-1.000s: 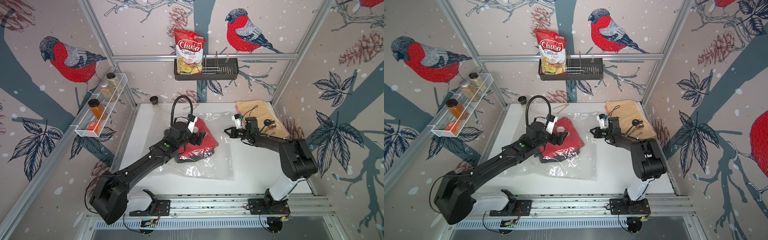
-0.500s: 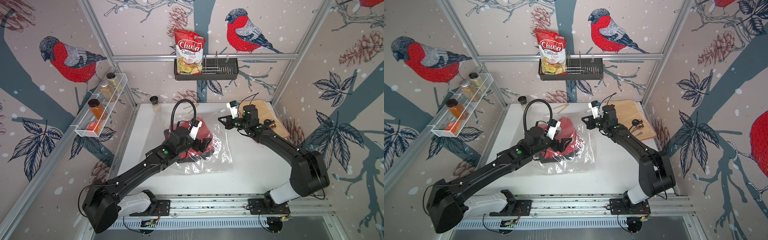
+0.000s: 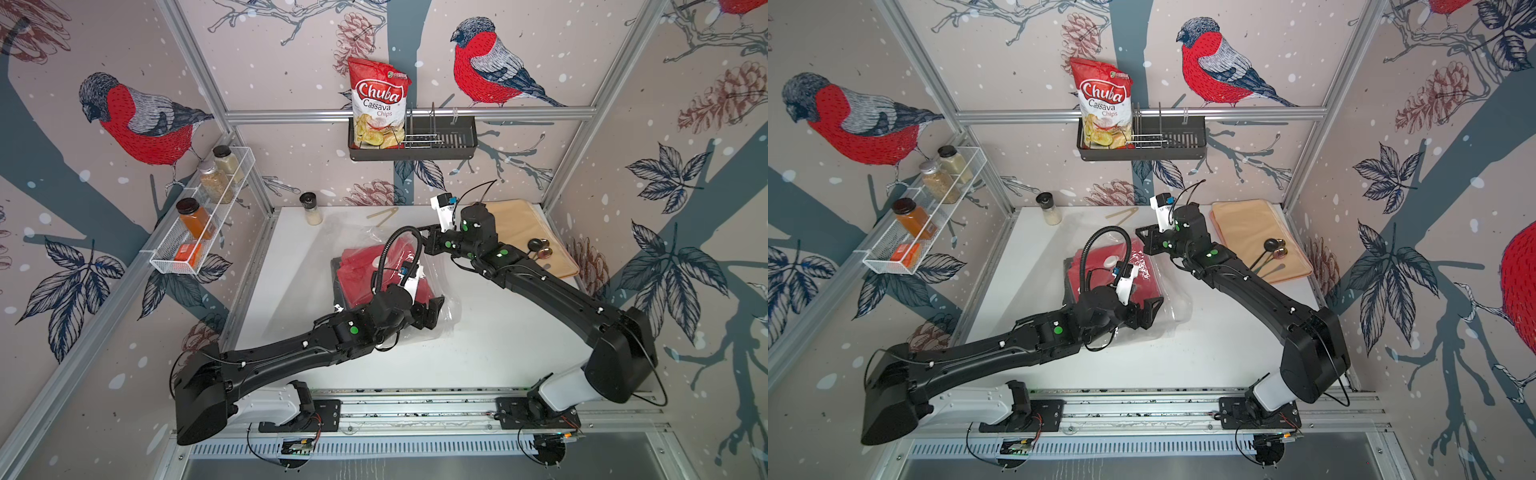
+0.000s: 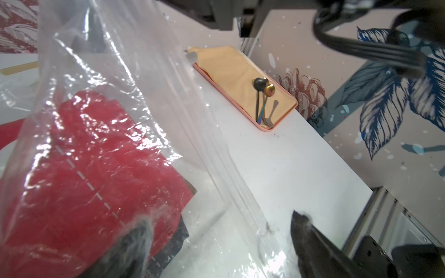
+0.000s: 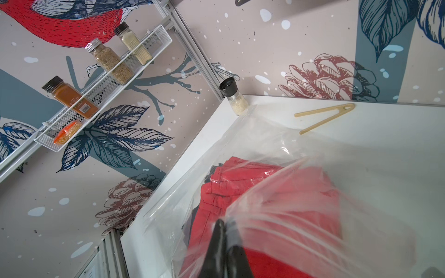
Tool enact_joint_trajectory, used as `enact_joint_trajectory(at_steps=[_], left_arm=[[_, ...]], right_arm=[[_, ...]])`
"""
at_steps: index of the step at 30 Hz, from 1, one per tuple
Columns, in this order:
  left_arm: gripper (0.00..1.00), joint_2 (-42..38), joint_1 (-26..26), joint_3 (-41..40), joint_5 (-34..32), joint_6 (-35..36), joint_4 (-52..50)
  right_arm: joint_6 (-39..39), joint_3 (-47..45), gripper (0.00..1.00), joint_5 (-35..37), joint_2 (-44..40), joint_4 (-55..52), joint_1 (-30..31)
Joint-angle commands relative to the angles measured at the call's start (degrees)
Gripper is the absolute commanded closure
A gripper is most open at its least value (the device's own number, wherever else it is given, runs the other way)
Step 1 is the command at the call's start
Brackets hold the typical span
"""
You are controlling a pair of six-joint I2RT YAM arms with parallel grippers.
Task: Take the trousers out of the vacuum bag
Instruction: Open the vacuum bag at the center of the board.
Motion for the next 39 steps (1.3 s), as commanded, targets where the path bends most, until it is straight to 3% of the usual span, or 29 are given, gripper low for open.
enact_joint_trajectory(at_steps=[1, 13, 22, 31, 35, 39], left_arm=[[0.07, 1.8, -0.9, -0.8, -7.9, -5.7, 6.2], [0.06, 6.3, -3.8, 1.3, -12.9, -6.7, 11.8], [0.12, 10.4, -4.5, 4.4, -21.5, -7.1, 6.7], [0.32, 11.6, -4.5, 4.8, -26.0, -7.2, 4.3], [0.63, 11.2, -4.5, 4.6, -27.0, -6.9, 4.3], [0.71, 9.9, -4.5, 4.3, -26.9, -6.5, 4.0]], right_arm=[[4.1, -0.2, 1.00, 2.3, -2.0, 4.6, 0.6], [8.4, -3.0, 1.00, 4.6, -5.5, 6.2, 1.8], [9.4, -4.4, 1.00, 5.5, -6.9, 6.1, 2.7], [10.3, -5.7, 1.00, 5.3, -8.3, 6.4, 3.0], [10.4, -6.2, 1.00, 5.5, -8.9, 6.2, 3.3], [10.6, -7.1, 1.00, 5.5, -9.4, 6.0, 3.5]])
